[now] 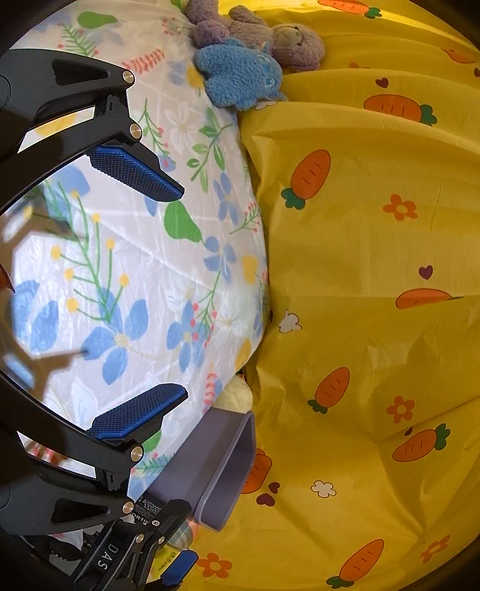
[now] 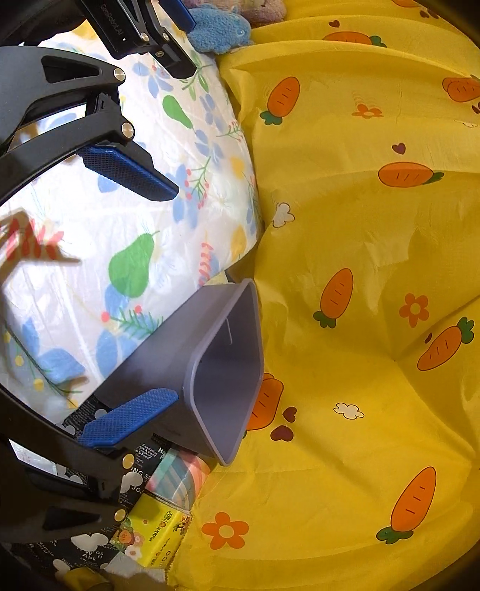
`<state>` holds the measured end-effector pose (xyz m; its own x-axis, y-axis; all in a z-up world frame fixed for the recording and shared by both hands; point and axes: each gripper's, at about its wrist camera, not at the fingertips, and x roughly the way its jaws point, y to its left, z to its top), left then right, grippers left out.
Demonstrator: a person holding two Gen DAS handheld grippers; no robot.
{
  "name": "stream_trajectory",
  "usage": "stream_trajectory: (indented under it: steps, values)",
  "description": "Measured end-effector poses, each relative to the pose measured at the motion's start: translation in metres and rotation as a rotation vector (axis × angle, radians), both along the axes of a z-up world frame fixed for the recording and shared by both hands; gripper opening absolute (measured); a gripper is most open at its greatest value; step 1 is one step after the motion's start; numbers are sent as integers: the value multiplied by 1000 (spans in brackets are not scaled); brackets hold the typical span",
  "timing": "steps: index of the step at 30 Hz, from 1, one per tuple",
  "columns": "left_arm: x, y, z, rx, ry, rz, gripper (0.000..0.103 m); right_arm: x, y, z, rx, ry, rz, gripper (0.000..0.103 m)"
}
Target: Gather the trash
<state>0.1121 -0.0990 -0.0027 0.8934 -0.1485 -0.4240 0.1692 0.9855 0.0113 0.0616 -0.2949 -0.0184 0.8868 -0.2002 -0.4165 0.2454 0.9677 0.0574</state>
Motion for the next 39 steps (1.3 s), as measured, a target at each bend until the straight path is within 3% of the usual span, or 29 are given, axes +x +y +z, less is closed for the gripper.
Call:
stream_trajectory:
  steps: [16, 39]
  values:
    - [-41, 49, -21, -52, 15, 32, 97, -34, 53, -8, -70, -19, 43, 97]
    - [-57, 64, -18, -66, 6, 48, 97, -40, 62, -8, -64, -32, 69, 97]
